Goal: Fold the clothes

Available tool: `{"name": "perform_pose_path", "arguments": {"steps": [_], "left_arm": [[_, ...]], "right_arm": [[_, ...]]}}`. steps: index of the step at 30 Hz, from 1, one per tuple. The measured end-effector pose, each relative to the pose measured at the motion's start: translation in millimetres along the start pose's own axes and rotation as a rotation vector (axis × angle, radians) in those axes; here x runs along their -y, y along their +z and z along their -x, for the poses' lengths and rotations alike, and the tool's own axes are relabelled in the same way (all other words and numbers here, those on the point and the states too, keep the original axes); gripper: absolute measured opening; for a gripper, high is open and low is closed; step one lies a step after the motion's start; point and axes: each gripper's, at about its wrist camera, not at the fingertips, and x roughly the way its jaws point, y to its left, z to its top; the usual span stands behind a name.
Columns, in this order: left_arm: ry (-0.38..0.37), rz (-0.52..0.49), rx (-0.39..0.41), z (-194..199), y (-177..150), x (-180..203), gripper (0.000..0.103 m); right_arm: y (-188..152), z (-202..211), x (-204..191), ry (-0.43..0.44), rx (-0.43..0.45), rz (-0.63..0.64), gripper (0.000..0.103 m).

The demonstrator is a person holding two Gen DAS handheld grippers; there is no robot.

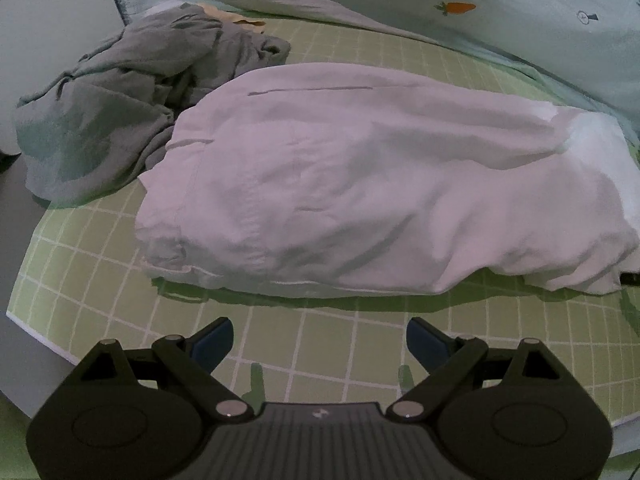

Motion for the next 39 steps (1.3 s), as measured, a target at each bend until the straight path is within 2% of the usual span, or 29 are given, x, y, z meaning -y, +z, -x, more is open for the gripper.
{"name": "perform_pose_path", "arguments": {"steps": [2, 4, 5, 7, 10, 12, 15, 18, 20, 24, 30, 35, 39], "left_arm": [[-0.002, 0.021, -0.005, -1.0, -0.2, -3.7, 0.093], [-0.012, 0.042, -0.015, -2.9, 0.6, -6.1, 0.093], [-0.017, 0.047, -0.017, -3.7, 1.4, -6.3, 0.093], [-0.023, 0.041, -0.016, -3.9, 2.2, -4.6, 0.093], [-0.031, 0.010, -0.010, -2.5, 2.1, 2.0, 0.093], [-0.034, -0.009, -0.010, -2.4, 1.6, 6.2, 0.093], [-0.037, -0.026, -0.009, -1.9, 0.7, 8.8, 0.093], [-0.033, -0.033, -0.008, -0.9, -0.5, 9.6, 0.093], [-0.032, -0.028, -0.011, -1.7, -0.8, 8.5, 0.093], [-0.036, -0.013, -0.019, -3.9, -0.3, 8.7, 0.093], [-0.057, -0.001, -0.010, -5.9, 5.3, 16.1, 0.093], [-0.068, 0.008, 0.011, -6.2, 13.3, 35.4, 0.093], [-0.081, 0.032, 0.026, -8.1, 20.2, 59.1, 0.094]], "right_arm": [[-5.5, 1.4, -3.1, -0.014, -0.029, 0.030, 0.103], [-7.3, 5.3, -8.1, -0.045, -0.021, 0.052, 0.102], [-6.7, 8.4, -10.9, -0.065, -0.010, 0.045, 0.095], [-3.4, 20.1, -12.8, -0.061, 0.052, -0.016, 0.093], [2.0, 31.8, -14.5, -0.049, 0.130, -0.119, 0.097], [7.8, 20.1, -21.9, -0.114, 0.108, -0.082, 0.099], [9.0, 3.7, -30.5, -0.133, 0.072, -0.076, 0.099], [2.4, -3.7, -37.9, -0.055, 0.056, -0.104, 0.102], [-6.1, -1.6, -46.8, -0.031, 0.059, -0.071, 0.103], [-27.1, 7.8, -54.2, -0.014, 0.068, -0.047, 0.103], [-39.3, 14.2, -48.6, 0.000, 0.054, -0.048, 0.103], [-43.4, 14.8, -40.7, 0.005, 0.055, -0.047, 0.103], [-51.1, 16.3, -38.6, 0.007, 0.055, 0.011, 0.103]]}}
